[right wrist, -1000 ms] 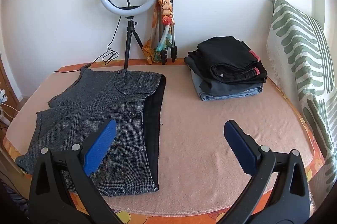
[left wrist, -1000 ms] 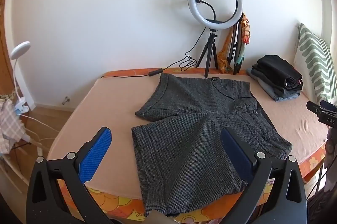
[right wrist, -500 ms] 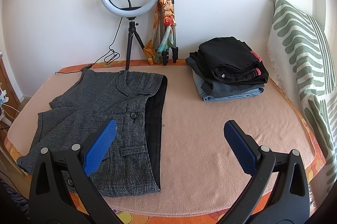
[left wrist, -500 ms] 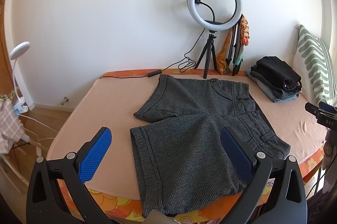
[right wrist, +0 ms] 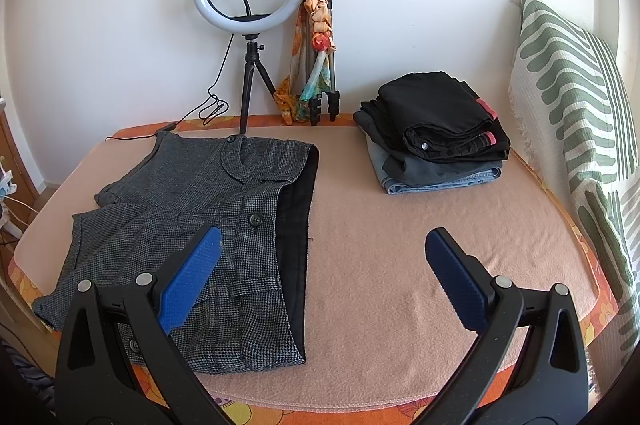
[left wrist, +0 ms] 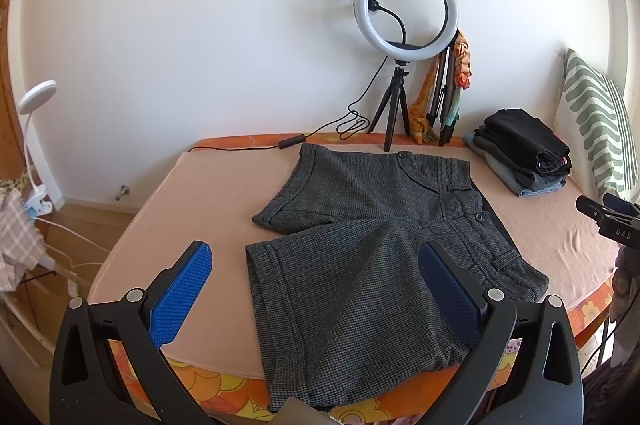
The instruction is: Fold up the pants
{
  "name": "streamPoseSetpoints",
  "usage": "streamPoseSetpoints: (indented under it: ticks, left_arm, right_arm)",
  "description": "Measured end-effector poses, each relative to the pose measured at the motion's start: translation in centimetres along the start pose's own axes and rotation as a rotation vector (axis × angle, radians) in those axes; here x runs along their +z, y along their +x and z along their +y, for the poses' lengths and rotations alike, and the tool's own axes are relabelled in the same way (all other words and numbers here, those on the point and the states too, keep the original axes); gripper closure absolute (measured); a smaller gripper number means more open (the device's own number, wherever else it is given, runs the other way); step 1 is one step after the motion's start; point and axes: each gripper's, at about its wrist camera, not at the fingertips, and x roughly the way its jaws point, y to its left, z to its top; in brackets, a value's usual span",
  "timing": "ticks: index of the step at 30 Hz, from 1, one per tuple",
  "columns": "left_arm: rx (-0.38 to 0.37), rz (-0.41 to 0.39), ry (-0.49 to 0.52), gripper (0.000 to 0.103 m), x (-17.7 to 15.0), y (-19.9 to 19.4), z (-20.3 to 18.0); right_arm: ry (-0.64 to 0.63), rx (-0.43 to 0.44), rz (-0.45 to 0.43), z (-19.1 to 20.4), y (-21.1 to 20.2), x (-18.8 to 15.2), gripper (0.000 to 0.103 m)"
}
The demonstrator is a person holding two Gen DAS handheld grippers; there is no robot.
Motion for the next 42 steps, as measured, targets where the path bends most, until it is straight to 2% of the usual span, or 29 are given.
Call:
streamPoseSetpoints:
  ticks: [42]
  left_arm:
    - [-0.011,-0.011,-0.007,0.0,-0.35,-0.4,-0.26]
  right_arm:
    - [-0.006,0.002,0.001,0.2,0.13,-0.16,0.0]
